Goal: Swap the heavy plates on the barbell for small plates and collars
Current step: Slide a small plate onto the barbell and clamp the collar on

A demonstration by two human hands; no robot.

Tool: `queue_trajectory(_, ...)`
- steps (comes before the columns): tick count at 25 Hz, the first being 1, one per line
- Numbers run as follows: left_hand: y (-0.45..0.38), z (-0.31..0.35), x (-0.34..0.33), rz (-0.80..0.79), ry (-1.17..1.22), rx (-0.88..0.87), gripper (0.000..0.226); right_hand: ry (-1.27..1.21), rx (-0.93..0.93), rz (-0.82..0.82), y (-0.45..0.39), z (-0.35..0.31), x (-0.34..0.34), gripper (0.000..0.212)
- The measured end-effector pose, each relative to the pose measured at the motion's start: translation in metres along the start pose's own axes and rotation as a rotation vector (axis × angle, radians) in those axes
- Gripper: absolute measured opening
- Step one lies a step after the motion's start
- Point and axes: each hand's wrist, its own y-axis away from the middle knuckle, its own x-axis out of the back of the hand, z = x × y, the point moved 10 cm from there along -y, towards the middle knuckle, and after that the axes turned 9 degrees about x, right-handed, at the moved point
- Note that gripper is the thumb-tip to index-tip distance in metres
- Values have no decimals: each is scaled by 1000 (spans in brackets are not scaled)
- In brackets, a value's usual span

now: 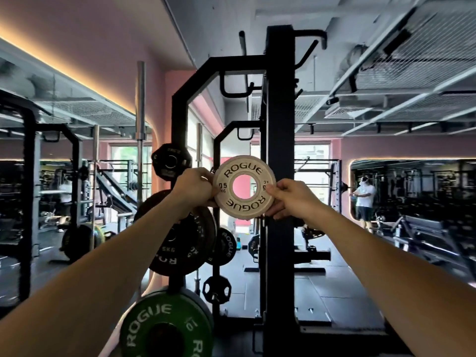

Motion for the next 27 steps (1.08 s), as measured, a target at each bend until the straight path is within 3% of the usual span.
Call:
queue_trajectory(13,92,63,-241,-198,78,69,18,96,-112,50,106,69,236,16)
queue_trajectory(19,94,62,-291,-215,16,104,16,54,-152,66,110,110,266,16)
queue_trajectory(27,44,9,-339,-245,-23,147,12,60,-229,55,77,187,262,24)
